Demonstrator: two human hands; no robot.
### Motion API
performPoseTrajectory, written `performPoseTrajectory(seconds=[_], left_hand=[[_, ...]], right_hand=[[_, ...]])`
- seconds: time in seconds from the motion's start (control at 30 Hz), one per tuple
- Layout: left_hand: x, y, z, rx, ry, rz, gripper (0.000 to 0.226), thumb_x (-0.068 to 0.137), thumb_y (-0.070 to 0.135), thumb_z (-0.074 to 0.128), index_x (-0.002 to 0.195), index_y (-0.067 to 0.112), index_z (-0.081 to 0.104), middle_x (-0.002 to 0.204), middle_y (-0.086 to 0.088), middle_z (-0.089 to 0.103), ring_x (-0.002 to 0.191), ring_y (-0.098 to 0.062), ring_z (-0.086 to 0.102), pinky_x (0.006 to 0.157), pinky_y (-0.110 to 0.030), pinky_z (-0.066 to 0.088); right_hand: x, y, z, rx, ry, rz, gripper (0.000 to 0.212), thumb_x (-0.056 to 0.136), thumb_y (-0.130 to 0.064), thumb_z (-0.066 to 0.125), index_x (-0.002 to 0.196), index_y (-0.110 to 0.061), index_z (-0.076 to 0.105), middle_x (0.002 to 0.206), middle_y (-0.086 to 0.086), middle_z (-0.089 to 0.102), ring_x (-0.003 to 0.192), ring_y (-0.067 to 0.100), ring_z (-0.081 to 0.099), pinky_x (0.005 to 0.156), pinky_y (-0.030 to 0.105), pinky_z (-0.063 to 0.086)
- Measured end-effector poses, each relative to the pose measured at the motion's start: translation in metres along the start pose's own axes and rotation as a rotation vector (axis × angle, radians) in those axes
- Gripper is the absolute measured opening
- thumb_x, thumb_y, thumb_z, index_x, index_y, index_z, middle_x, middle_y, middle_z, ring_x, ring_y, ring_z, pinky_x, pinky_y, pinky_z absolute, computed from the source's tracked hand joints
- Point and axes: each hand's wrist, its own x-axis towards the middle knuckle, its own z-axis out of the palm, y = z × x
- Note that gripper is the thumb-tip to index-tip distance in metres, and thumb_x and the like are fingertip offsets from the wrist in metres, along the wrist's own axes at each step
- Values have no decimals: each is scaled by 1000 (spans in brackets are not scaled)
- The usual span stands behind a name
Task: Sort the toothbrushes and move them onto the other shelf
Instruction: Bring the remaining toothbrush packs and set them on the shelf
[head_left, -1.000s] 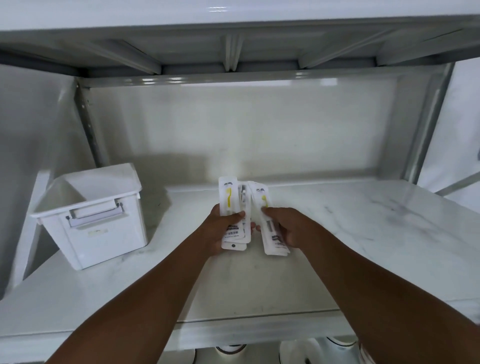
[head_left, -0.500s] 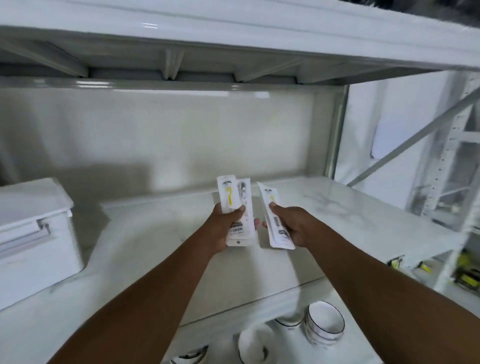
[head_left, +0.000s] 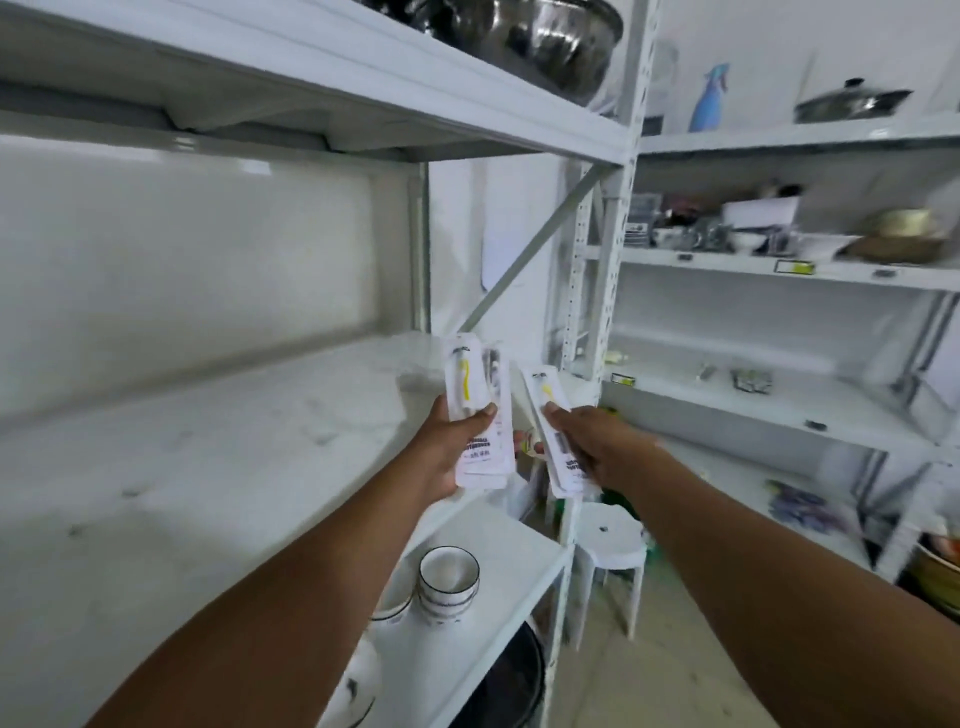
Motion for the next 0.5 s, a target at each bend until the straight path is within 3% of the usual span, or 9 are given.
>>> performPoseTrajectory(seconds=[0.07, 0.2, 0.3, 0.37, 0.4, 0.5], left_hand=[[14, -18, 29, 10, -70, -26, 43, 88, 11, 65, 126, 12, 44, 109, -23, 69, 79, -31, 74, 60, -42, 59], [39, -57, 87, 30, -159, -103, 43, 86, 10, 68, 124, 16, 48, 110, -17, 71, 78, -29, 74, 65, -44, 60], [63, -83, 127, 55, -197, -151, 47, 84, 12, 70, 125, 19, 49, 113, -14, 71, 91, -32, 73, 76, -54, 58], [79, -98, 152, 77, -204, -169, 55, 80, 15, 74, 128, 21, 47, 120, -14, 68, 103, -34, 69, 86, -62, 53], [88, -105, 163, 89, -194, -176, 55, 80, 16, 74, 128, 21, 48, 121, -13, 68, 106, -34, 67, 89, -63, 51], [113, -120, 199, 153, -188, -196, 50, 80, 19, 74, 124, 22, 51, 123, -13, 66, 104, -32, 68, 87, -59, 53]], right_hand=[[-12, 7, -34, -3, 79, 38, 115, 29, -76, 82, 103, 9, 58, 83, 25, 54, 76, 31, 51, 66, 42, 41], [-58, -2, -84, -1, 224, 77, 47, 80, -47, 72, 87, -2, 61, 67, 20, 50, 47, 20, 43, 48, 25, 40], [-62, 5, -125, 99, 275, 77, 39, 87, -32, 70, 102, 3, 62, 86, 30, 65, 65, 31, 63, 64, 40, 57], [-59, 11, -153, 119, 298, 82, 25, 92, -24, 66, 98, 1, 61, 84, 23, 70, 57, 27, 70, 54, 35, 59], [-54, 15, -167, 120, 313, 98, 26, 92, -23, 66, 99, 1, 60, 81, 21, 70, 53, 23, 70, 48, 31, 57], [-42, 26, -207, 123, 354, 112, 42, 88, -27, 70, 112, 4, 55, 86, 22, 70, 60, 25, 72, 49, 30, 55]])
